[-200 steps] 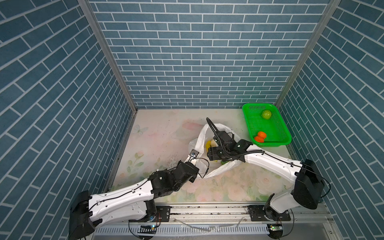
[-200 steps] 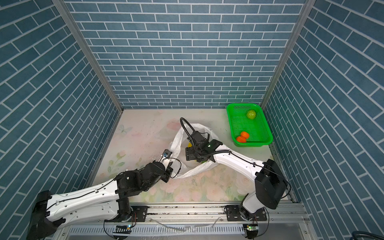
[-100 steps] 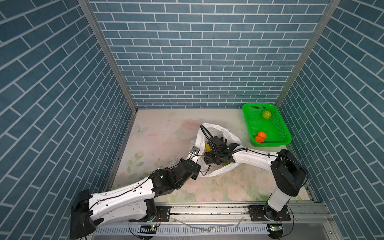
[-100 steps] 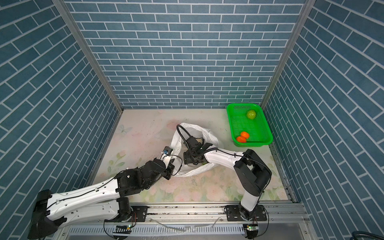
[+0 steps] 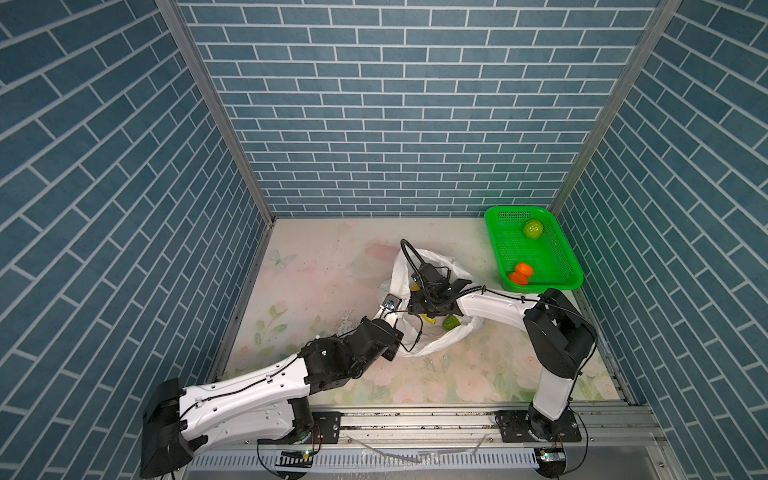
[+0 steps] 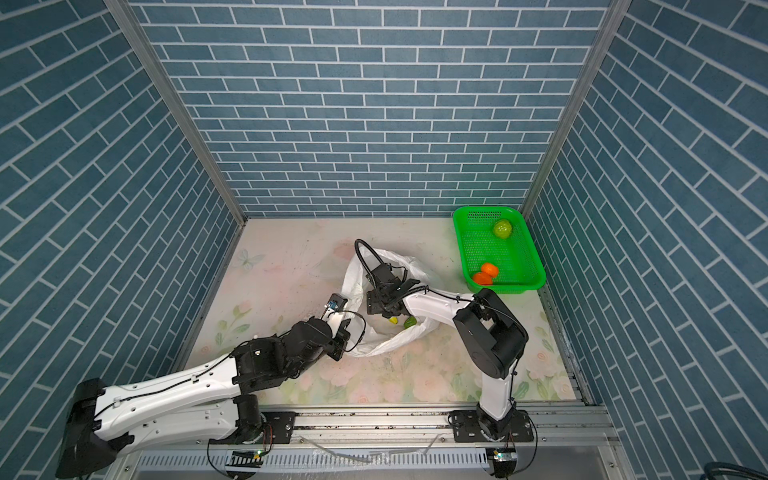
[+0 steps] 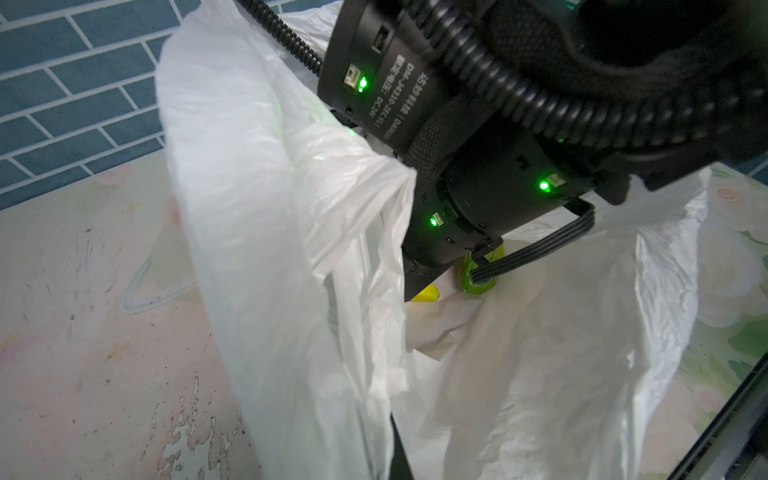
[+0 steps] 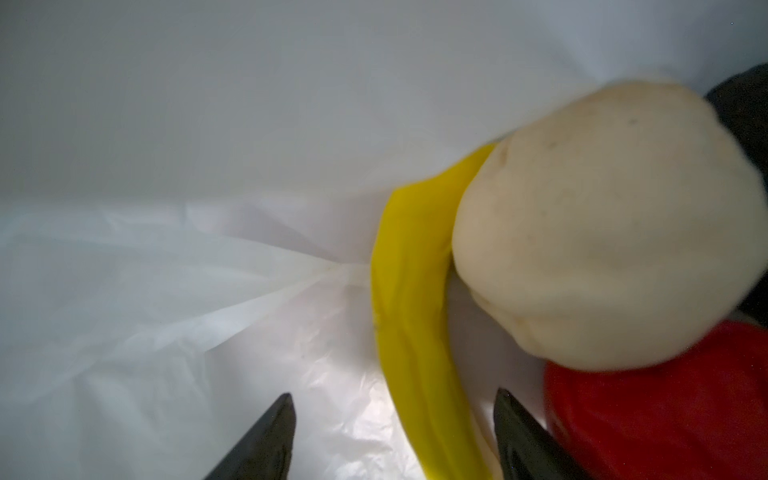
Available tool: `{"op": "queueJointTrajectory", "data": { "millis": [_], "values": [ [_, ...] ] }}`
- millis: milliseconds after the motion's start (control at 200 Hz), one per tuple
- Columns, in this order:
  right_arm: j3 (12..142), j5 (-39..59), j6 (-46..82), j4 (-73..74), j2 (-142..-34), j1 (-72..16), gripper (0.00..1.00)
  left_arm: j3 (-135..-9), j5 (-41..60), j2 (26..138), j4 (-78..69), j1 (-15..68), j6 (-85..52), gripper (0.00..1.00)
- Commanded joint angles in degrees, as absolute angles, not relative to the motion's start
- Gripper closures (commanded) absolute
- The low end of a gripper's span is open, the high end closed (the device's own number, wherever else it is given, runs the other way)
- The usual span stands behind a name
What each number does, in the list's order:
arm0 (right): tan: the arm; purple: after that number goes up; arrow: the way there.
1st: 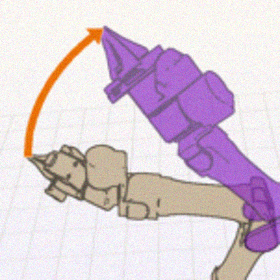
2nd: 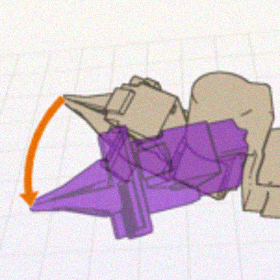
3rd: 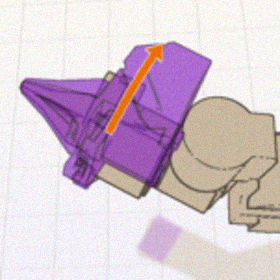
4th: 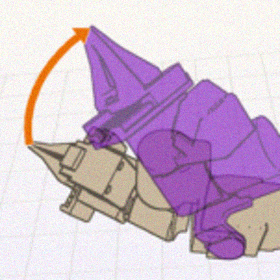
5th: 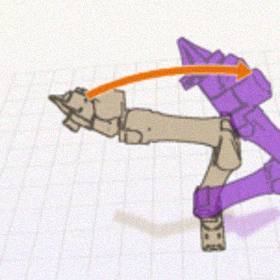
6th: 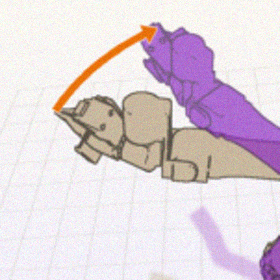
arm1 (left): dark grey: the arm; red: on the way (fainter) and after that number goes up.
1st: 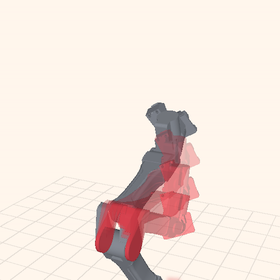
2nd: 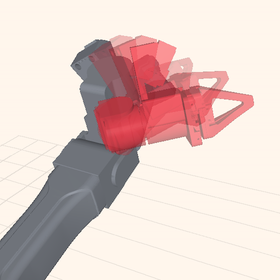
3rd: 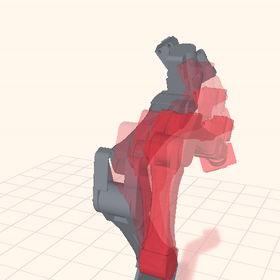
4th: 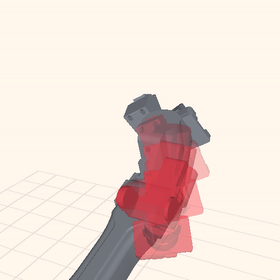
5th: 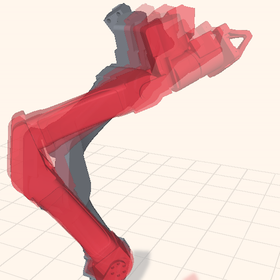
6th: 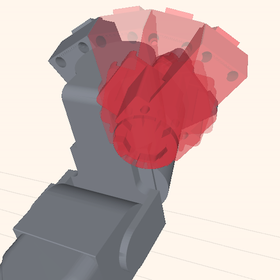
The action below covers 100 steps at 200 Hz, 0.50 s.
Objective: Untie the knot of the plastic bag and take out the fruit
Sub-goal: 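Close the right gripper on the yellow banana and lift it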
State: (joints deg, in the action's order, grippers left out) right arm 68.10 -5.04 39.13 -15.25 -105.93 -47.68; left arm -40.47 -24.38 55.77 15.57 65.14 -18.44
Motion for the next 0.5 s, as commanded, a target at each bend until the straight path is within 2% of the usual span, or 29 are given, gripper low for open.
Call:
{"op": "queueJointTrajectory", "data": {
  "millis": [0, 280, 495],
  "values": [
    [71.87, -6.36, 39.29, -14.10, -108.03, -46.87, 0.26, -40.30, -24.28, 55.48, 15.82, 64.80, -18.37, 1.00],
    [72.72, -4.09, 39.46, -14.05, -111.23, -46.59, 0.34, -40.25, -24.34, 55.69, 15.56, 64.86, -18.50, 1.00],
    [72.25, -3.61, 39.46, -14.76, -111.88, -46.60, 0.52, -40.17, -24.30, 55.94, 15.29, 64.81, -18.68, 1.00]
  ]
}}
